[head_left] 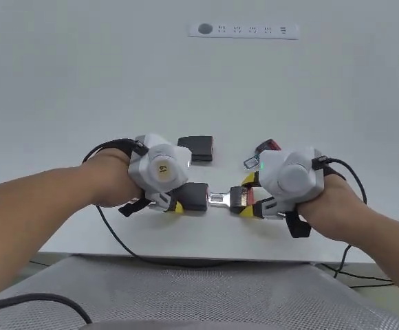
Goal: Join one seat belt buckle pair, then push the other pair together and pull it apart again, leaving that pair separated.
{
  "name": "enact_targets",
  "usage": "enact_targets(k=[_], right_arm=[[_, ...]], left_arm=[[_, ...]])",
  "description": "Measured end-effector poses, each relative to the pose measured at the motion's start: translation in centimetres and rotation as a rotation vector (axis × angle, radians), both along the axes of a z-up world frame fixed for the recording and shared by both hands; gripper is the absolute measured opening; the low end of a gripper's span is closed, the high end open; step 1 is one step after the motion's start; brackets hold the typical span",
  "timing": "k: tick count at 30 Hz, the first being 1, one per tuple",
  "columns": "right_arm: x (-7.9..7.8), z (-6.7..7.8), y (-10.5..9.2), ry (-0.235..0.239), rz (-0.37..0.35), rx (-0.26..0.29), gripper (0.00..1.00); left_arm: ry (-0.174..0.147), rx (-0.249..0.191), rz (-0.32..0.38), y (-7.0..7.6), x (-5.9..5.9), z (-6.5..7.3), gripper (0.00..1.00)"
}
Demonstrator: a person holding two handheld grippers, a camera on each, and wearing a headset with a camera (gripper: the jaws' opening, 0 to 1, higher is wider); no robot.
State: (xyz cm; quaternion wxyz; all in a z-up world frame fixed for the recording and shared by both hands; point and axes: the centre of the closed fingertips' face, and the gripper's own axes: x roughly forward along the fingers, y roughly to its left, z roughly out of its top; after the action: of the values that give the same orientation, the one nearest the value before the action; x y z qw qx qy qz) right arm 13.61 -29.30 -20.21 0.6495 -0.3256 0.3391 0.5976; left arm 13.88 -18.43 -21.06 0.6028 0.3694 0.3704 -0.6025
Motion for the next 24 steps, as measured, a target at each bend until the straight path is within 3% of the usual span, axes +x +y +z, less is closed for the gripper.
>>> enact_targets(k=[11, 24], right_arm=[[-0.1, -0.5, -3.6, 0.008, -0.021, -0.026, 0.31], [-0.1, -0.5, -5.8, 0.012, -0.015, -0.058, 0.31]], left_arm=[[-0.001, 0.008, -0.011, 0.0, -0.1, 0.0, 0.32], [-0.003, 0.009, -0.008, -0.2, -0.5, 0.3, 0.33]])
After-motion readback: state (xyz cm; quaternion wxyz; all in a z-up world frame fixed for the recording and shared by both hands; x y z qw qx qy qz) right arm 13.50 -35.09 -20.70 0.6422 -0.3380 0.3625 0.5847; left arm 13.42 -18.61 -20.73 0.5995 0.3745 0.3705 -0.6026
